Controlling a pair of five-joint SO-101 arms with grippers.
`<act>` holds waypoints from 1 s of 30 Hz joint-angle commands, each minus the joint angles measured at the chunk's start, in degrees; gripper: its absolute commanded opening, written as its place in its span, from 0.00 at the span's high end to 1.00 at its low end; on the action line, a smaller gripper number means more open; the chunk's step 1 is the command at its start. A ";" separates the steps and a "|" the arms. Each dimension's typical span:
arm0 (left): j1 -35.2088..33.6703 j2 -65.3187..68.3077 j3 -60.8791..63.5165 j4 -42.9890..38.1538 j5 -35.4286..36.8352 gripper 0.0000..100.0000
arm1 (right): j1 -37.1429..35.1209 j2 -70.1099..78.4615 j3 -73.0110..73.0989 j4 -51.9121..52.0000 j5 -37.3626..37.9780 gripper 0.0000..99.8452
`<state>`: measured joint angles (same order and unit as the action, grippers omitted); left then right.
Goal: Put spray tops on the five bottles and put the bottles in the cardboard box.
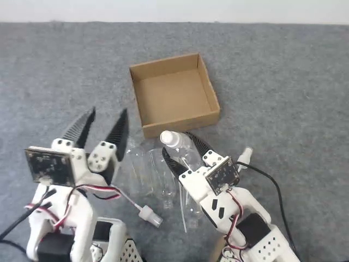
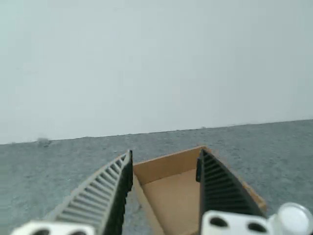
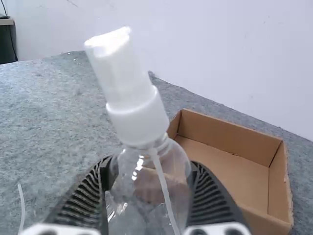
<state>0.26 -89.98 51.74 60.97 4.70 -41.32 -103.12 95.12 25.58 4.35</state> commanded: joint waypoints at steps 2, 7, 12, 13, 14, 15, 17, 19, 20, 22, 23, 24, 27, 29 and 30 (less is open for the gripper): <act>-8.53 -0.26 3.91 -0.26 0.00 0.80 | 1.01 -0.40 1.14 -0.04 -0.18 0.99; -15.03 -0.26 9.71 -0.35 0.09 0.82 | 1.01 -0.40 1.14 -0.04 -0.44 0.99; -18.90 -0.26 14.64 -1.23 0.00 0.91 | 1.01 -0.40 1.14 -0.04 -0.62 0.99; -19.25 -0.26 15.96 -2.29 -0.18 0.93 | 1.01 -0.40 1.14 -0.04 -0.62 0.99; -19.69 -0.26 17.27 -3.34 -0.26 0.94 | 1.01 -0.40 1.14 -0.04 -0.62 0.99; -20.22 -0.26 18.68 -4.48 -0.26 0.96 | 1.01 -0.40 1.14 -0.04 -0.62 0.99; -21.27 -0.26 21.41 -6.86 -0.18 0.98 | 1.01 -0.40 1.14 -0.04 -0.62 0.99; -22.07 -0.26 24.31 -9.49 -0.09 0.99 | 1.01 -0.40 1.14 -0.04 -0.62 0.99; -22.33 -0.26 25.71 -10.90 -0.09 0.99 | 1.01 -0.40 1.14 -0.04 -0.62 0.99; -22.95 -0.26 28.09 -13.10 0.00 0.99 | 1.01 -0.40 1.14 -0.04 -0.62 0.99; -22.95 -0.26 28.88 -13.80 0.00 0.99 | 1.01 -0.40 1.14 -0.04 -0.62 0.99; -23.03 -0.26 29.58 -14.33 0.00 0.99 | 1.01 -0.40 1.23 -0.13 -0.62 0.99; -23.12 -0.26 31.34 -15.03 0.00 0.99 | 1.01 -0.40 1.23 -0.31 -0.44 0.99; -22.95 -0.26 32.13 -15.03 0.00 0.99 | 1.01 -0.40 0.88 -0.40 -0.62 0.99; -22.86 -0.26 32.40 -15.03 0.00 0.99 | 1.01 -0.40 0.53 -0.13 -0.62 0.99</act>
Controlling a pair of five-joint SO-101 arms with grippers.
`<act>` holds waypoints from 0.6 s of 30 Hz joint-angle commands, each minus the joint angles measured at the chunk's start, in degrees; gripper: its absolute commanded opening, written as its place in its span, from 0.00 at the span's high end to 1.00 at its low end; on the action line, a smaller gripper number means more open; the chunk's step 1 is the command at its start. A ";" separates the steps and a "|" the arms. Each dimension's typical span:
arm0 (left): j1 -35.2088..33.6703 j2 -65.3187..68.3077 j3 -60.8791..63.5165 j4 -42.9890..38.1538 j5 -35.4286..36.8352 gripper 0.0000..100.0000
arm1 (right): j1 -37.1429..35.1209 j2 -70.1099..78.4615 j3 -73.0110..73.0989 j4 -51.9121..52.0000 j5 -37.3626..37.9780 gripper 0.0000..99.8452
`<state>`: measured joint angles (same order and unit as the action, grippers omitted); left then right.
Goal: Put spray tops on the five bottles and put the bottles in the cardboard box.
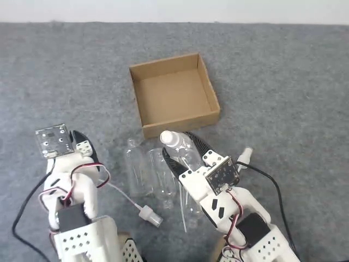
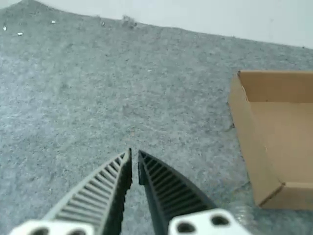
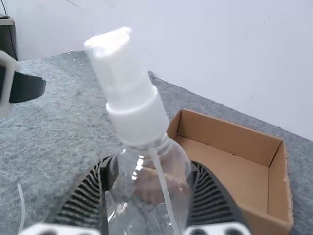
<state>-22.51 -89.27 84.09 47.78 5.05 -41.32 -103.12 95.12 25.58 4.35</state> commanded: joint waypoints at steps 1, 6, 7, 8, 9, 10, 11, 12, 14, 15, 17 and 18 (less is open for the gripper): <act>-0.09 -0.97 0.04 -1.85 -0.35 0.99 | 1.01 -0.40 0.53 -0.31 -0.62 0.99; -0.35 -0.97 0.04 -1.85 -0.35 0.99 | 0.75 -0.22 -2.90 0.13 -0.62 0.99; -0.35 -0.97 0.04 -1.85 -0.35 0.99 | 0.75 0.22 -4.40 0.13 -0.62 0.99; -0.35 -0.97 0.04 -1.85 -0.35 0.99 | 0.84 0.22 -5.54 0.22 -0.62 0.99; -0.35 -0.97 0.13 -1.85 -0.35 0.99 | 1.01 0.22 -6.77 0.22 -0.44 0.99; -0.35 -0.97 0.13 -1.85 -0.35 0.99 | 1.01 0.22 -8.00 0.84 -0.26 0.99; -0.26 -0.97 0.22 -1.85 -0.35 0.99 | 1.01 0.22 -9.32 1.54 -0.18 0.99; -0.09 -0.97 0.57 -2.11 -0.44 0.99 | 1.01 0.22 -10.64 2.15 -0.18 0.99; -0.09 -0.97 1.27 -3.60 -0.44 0.99 | 1.10 0.22 -12.92 2.51 0.00 0.99; -0.09 -0.97 1.54 -4.31 -0.44 0.99 | 1.10 0.22 -14.15 2.59 0.79 0.99; -0.09 -0.97 1.80 -4.84 -0.44 0.99 | 1.10 0.22 -16.44 2.59 2.90 0.99; -0.09 -0.97 1.89 -4.92 -0.44 0.99 | 1.10 0.31 -17.85 2.59 3.43 0.99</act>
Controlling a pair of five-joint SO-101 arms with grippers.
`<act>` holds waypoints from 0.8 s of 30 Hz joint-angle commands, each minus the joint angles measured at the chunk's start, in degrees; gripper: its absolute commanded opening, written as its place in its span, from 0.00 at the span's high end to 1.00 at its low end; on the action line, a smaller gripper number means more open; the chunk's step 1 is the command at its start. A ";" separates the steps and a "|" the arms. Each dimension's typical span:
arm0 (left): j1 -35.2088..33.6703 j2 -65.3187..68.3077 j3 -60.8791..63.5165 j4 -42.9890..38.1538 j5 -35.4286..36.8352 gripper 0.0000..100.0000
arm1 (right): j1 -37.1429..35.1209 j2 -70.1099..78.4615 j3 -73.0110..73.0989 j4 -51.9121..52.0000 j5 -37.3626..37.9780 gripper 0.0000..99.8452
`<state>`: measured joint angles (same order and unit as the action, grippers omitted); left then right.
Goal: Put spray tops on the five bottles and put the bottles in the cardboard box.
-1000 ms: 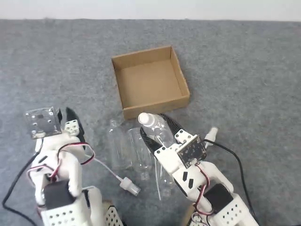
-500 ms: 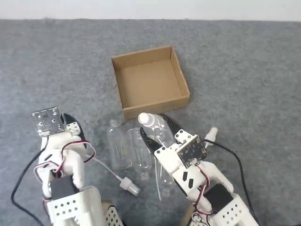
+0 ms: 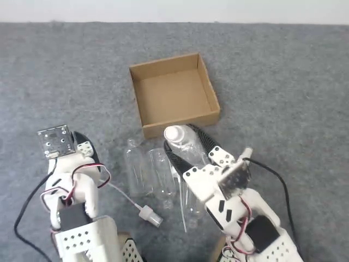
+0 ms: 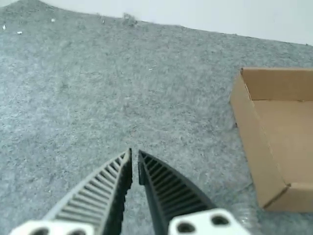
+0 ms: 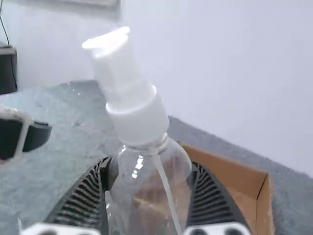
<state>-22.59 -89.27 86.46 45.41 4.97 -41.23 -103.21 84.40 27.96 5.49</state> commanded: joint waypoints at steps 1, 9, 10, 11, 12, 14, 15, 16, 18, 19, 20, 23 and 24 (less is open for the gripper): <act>0.00 -0.97 -0.48 -2.55 -0.35 0.99 | 1.01 0.40 -8.53 0.57 2.73 0.99; -0.09 -0.97 -0.48 -2.55 -0.35 0.99 | 0.92 4.79 -20.57 -0.04 4.31 0.99; -0.09 -0.97 -0.48 -2.55 -0.35 0.99 | 0.92 7.16 -22.59 -0.04 4.31 0.99; -0.09 -0.97 -0.48 -2.55 -0.35 0.99 | 0.92 9.80 -24.70 -0.04 4.31 0.99; -0.09 -0.97 -0.48 -2.55 -0.35 0.99 | 0.92 12.62 -26.81 -0.13 4.31 0.99; -0.09 -0.97 -0.48 -2.55 -0.44 0.99 | 0.92 18.59 -30.86 -0.13 4.31 0.99; -0.09 -0.97 -0.48 -2.55 -0.44 0.99 | 0.92 21.41 -32.88 -0.13 4.31 0.99; -0.18 -0.97 -0.48 -2.55 -0.44 0.99 | 0.92 24.13 -34.64 -0.13 4.31 0.99; -0.18 -0.97 -0.48 -2.55 -0.53 0.99 | 0.92 29.05 -37.89 -0.13 4.31 0.99; -0.18 -0.97 -0.48 -2.55 -0.53 0.99 | 0.92 31.34 -39.21 -0.22 4.31 0.99; -0.18 -0.97 -0.48 -2.55 -0.53 0.99 | 0.92 33.54 -40.53 -0.31 4.13 0.99; -0.26 -0.97 -0.48 -2.55 -0.62 0.99 | 0.92 38.64 -41.93 -4.62 3.87 0.99; -0.26 -0.97 -0.48 -2.55 -0.62 0.99 | 0.92 40.13 -41.93 -6.64 3.87 0.99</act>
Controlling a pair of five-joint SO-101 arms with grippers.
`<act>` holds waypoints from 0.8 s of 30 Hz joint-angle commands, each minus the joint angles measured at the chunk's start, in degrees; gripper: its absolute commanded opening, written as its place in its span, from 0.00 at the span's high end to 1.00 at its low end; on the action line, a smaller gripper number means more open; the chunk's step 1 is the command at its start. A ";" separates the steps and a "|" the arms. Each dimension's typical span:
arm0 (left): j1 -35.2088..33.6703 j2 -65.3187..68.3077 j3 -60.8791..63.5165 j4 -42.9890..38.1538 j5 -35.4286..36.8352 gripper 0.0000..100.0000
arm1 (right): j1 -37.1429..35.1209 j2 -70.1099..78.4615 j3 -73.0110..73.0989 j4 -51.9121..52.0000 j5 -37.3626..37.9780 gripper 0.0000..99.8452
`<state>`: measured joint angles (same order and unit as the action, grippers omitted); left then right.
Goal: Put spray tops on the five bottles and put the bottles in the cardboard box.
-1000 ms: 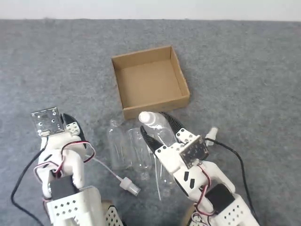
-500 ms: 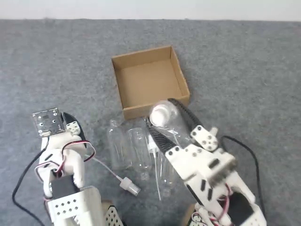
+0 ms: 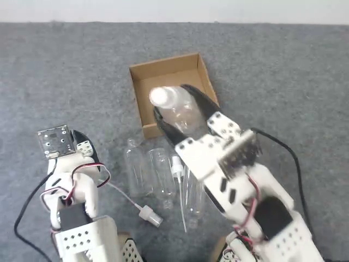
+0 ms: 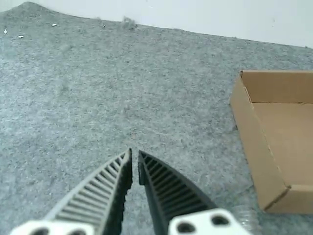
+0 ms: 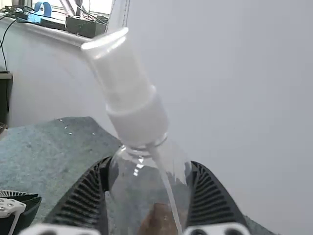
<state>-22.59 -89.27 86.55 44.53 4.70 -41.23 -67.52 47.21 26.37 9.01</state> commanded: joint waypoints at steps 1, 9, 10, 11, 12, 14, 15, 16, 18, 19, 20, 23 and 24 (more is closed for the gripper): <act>-0.26 -0.97 -0.57 -1.67 -0.35 0.99 | 0.92 5.93 -4.75 -7.08 0.35 0.99; -0.26 -0.97 -0.57 -1.67 -0.35 0.99 | 1.01 16.75 -4.75 -17.98 0.44 0.99; -0.26 -0.97 -0.57 -1.67 -0.35 0.99 | 1.01 18.33 -4.75 -19.30 0.44 0.99; -0.26 -0.97 -0.57 -1.67 -0.35 0.99 | 1.01 20.09 -4.84 -20.62 0.44 0.99; -0.26 -0.97 -0.57 -1.67 -0.35 0.99 | 1.01 21.93 -4.92 -21.93 0.44 0.99; -0.26 -0.97 -0.48 -1.67 -0.35 0.99 | 1.01 25.54 -4.92 -25.19 0.70 0.99; -0.26 -0.97 -0.48 -1.67 -0.35 0.99 | 1.01 27.47 -4.92 -27.30 0.44 0.99; -0.26 -0.97 -0.48 -1.67 -0.44 0.99 | 1.01 29.41 -4.92 -29.67 0.35 0.99; -0.26 -0.97 -0.48 -1.67 -0.44 0.99 | 1.01 33.36 -4.92 -34.51 0.35 0.99; -0.26 -0.97 -0.48 -1.67 -0.44 0.99 | 1.01 35.30 -5.01 -37.14 0.35 0.99; -0.26 -0.97 -0.48 -1.67 -0.44 0.99 | 1.01 37.23 -5.01 -39.60 0.35 0.99; -0.26 -0.97 -0.48 -1.67 -0.44 0.99 | 1.10 42.51 -5.36 -45.23 0.35 0.99; -0.26 -0.97 -0.48 -1.67 -0.44 0.99 | 1.10 44.18 -5.89 -46.20 0.35 0.99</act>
<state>-22.59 -89.27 86.55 44.53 4.70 -41.32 -25.14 46.86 -14.77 9.01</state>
